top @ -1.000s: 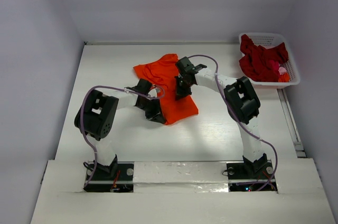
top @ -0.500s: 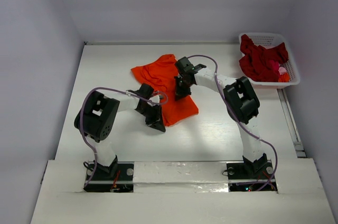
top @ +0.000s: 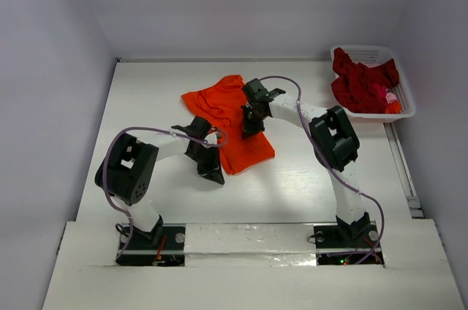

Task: Fold and stack the t-shirts
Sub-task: Fold the folded rectangular tshirt in 1/3 of the way

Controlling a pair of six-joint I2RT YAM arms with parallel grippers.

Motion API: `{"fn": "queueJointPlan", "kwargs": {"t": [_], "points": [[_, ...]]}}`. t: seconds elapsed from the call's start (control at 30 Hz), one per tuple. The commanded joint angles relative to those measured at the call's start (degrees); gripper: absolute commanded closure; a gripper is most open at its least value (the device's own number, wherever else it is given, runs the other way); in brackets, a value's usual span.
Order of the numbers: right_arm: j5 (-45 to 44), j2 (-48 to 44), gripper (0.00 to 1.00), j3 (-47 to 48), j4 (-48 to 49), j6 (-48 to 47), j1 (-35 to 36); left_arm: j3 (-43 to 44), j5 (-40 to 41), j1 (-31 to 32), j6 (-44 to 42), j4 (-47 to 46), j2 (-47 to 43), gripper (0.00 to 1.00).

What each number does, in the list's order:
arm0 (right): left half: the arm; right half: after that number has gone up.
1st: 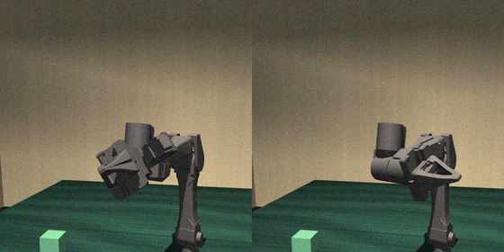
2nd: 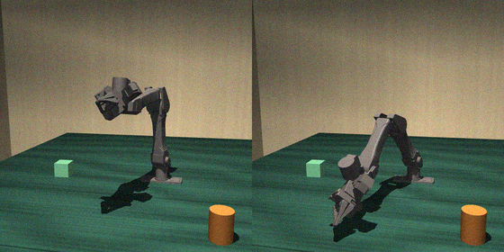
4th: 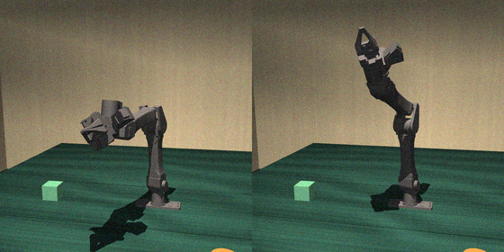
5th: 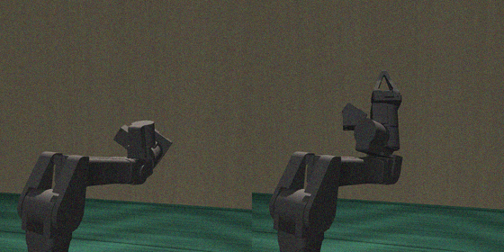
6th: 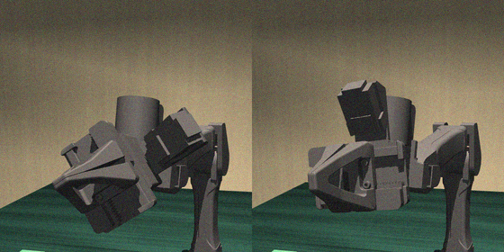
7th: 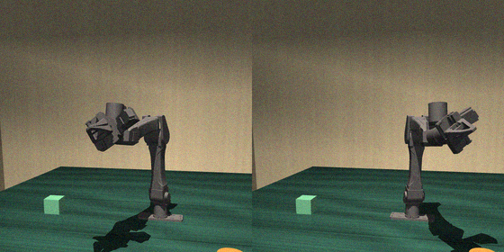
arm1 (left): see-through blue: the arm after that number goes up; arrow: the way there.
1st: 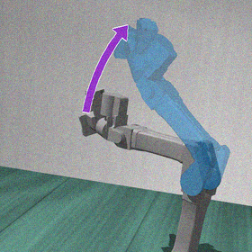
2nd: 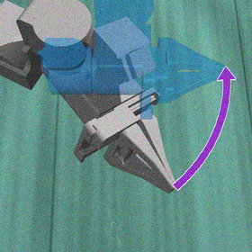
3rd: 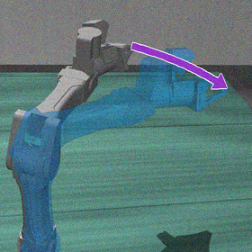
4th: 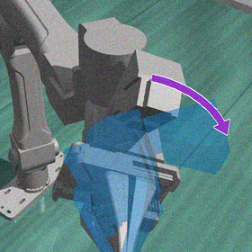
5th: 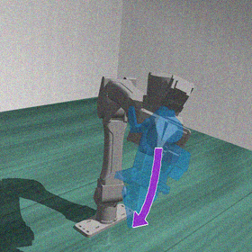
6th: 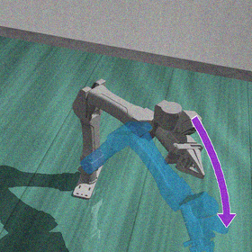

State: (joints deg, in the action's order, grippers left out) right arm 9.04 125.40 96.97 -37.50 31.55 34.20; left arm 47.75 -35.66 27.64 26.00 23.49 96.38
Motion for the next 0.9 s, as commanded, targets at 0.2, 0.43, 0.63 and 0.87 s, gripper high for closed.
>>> {"fn": "queueJointPlan", "kwargs": {"t": [0.2,0.43,0.63,0.87], "points": [[-2.2,1.2,1.0,0.4,0.6,-0.1,0.3,3.8,3.6,-0.4,9.4,-4.9,-4.4,1.0],[-1.8,0.9,1.0,-0.2,1.0,-0.1,0.3,5.0,5.1,-0.4,13.3,-7.1,-5.1,1.0],[-2.3,0.8,1.0,0.0,0.8,-0.2,0.3,4.4,7.0,-0.4,15.3,-8.4,-5.1,1.0],[-2.6,0.8,1.0,0.9,0.3,-0.5,0.3,3.5,8.9,-0.4,16.3,-9.3,-4.4,1.0]]}}
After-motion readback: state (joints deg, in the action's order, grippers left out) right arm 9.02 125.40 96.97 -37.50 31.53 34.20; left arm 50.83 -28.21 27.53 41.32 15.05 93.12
